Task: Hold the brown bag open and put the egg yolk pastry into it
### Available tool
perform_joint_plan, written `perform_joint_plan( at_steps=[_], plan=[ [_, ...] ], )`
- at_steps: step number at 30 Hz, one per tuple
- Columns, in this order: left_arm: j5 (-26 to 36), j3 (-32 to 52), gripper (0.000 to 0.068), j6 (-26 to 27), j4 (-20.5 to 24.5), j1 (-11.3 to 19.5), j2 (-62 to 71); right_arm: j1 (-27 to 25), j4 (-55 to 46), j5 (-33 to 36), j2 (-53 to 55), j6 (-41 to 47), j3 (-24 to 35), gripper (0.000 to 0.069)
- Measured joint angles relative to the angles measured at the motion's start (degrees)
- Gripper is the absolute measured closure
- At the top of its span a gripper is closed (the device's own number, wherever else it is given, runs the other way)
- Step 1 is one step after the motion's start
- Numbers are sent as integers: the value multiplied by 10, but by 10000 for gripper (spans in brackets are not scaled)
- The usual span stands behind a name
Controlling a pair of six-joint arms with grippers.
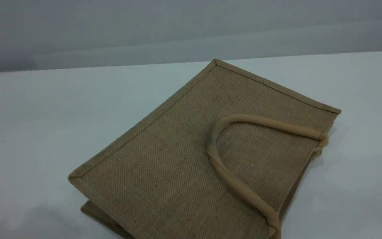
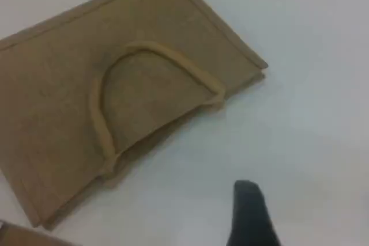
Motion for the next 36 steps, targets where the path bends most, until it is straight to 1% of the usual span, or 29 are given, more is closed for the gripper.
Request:
perform_joint_plan(
  at_steps=[2,3,6,9,13,16,19,21,23,29,36],
  plan=[
    [-10,36,297,0,5,40,-35,0,0,0,0,0,0,305],
    [-12,55,297,3,0,64,-56,0,0,0,0,0,0,305],
    [-25,110,297,6,-33,131,-118,0,0,-1,0,0,0,305],
    [-39,165,297,5,-28,187,-190,0,0,-1,0,0,0,305],
    [-50,233,297,-13,-29,245,-294,0,0,-1,0,0,0,305],
    [-47,269,297,-15,-29,274,-365,0,0,-1,0,0,0,305],
    [-34,297,297,-48,-29,287,-423,0,0,-1,0,0,0,305],
    [-32,314,297,-78,-29,288,-454,0,0,-1,0,0,0,305],
    [-29,334,297,-92,-29,288,-478,0,0,-1,0,0,0,305],
    [-16,401,297,-93,-29,288,-520,0,0,-1,0,0,0,305],
    [-51,423,297,-92,-29,288,-529,0,0,0,0,0,0,305]
  ],
)
